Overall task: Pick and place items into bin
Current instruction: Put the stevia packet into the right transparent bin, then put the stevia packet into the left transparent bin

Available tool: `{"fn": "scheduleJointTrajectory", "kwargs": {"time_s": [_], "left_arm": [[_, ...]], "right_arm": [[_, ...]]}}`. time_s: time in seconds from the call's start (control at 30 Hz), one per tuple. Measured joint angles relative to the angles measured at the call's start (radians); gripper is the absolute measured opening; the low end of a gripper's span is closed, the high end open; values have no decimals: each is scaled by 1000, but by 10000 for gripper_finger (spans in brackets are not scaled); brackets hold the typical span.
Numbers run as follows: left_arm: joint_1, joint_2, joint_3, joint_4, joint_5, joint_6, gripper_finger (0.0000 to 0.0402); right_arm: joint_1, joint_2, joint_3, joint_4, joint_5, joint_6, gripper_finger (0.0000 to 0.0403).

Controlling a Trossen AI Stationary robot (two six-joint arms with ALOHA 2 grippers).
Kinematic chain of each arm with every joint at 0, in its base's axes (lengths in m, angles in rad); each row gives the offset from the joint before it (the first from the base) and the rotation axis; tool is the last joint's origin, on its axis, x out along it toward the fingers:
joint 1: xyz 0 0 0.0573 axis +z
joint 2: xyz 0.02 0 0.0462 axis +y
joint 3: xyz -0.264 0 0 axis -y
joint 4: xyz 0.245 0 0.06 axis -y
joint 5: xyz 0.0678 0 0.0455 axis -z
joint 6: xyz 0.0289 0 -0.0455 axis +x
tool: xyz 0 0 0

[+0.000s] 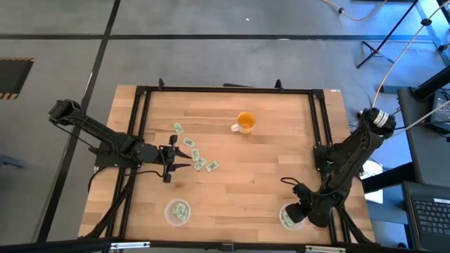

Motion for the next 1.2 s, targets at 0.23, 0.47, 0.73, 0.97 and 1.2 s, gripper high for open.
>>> {"fn": "scheduleJointTrajectory", "kwargs": {"time_s": [0.23,0.47,0.73,0.97,1.2], "left_arm": [[0,0,0,0,0,0,116],[0,0,0,-1,2,0,116],[0,0,0,-1,3,0,116],[13,0,0,9,-54,-73,116],[90,19,2,3,62,-97,116]], "right_arm": [[0,5,0,-10,0,-43,59],[0,4,0,-12,-1,-67,124],[0,-50,13,-131,11,-65,135],[-5,-118,151,-550,215,-93,135],[-65,-135,278,-858,269,-96,135]]}}
